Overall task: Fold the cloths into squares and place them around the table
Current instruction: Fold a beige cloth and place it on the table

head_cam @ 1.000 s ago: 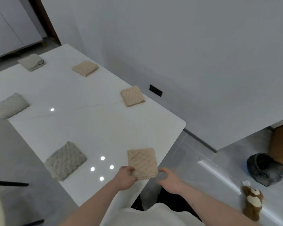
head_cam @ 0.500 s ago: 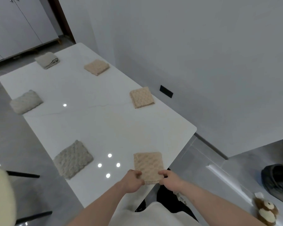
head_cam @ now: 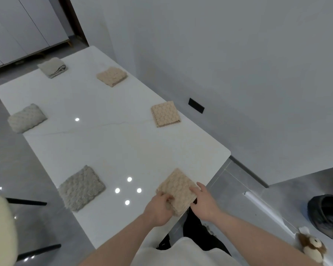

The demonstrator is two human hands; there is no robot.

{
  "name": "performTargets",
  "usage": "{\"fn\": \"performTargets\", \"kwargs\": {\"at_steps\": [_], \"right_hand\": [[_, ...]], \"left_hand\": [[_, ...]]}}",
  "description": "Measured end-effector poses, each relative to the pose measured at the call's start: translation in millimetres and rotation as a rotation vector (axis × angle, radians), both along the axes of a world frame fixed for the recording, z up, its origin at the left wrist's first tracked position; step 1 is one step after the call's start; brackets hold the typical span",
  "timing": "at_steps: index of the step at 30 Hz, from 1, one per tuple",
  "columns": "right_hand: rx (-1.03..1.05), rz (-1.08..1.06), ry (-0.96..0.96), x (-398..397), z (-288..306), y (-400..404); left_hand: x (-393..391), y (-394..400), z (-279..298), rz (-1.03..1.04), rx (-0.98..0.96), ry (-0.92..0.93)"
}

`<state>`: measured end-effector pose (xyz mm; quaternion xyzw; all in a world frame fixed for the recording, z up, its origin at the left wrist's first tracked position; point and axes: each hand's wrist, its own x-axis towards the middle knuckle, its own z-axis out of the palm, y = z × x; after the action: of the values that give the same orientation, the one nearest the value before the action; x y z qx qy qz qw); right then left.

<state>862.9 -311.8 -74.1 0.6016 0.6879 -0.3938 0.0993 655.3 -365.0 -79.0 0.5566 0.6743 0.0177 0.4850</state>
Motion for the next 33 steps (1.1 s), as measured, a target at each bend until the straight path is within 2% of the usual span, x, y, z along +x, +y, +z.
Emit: {"fn": "performTargets", "kwargs": {"at_steps": [3,7,10,16,19,22,24,29,33], "right_hand": [[0.014,0.030,0.008,2.0,-10.0,-19.4],[-0.089,0.092,-0.004,-0.1,-19.2,-29.1],[-0.115,0.098,0.002,-3.2,-17.0,-19.9],[-0.131,0.135,0.003,-2.5,-14.9,0.8],[-0.114,0.158,0.001,-1.7,-10.9,4.7],[0.055,0.119,-0.005,-0.5,-6.2,9.5],[0.129,0.126,-0.007,-1.1,-6.7,13.4],[0.015,0.292,-0.055,-12.0,-15.2,25.6],[-0.060,0.332,-0.104,-17.7,-19.8,31.2]], "left_hand": [[-10.2,3.3,-2.0,-0.048,0.137,0.110],[-20.7,12.7,-4.9,-0.220,0.020,0.243],[-23.4,17.7,-5.7,-0.252,-0.084,0.209],[-20.8,21.3,-5.8,-0.336,-0.109,0.228],[-26.1,20.0,-1.8,-0.335,-0.017,0.233],[-27.3,11.6,1.3,-0.292,0.186,0.252],[-24.2,4.6,1.1,-0.334,0.234,0.242],[-20.6,-6.0,-5.9,-0.432,0.011,0.265],[-19.5,1.3,-6.1,-0.425,-0.063,0.269]]}}
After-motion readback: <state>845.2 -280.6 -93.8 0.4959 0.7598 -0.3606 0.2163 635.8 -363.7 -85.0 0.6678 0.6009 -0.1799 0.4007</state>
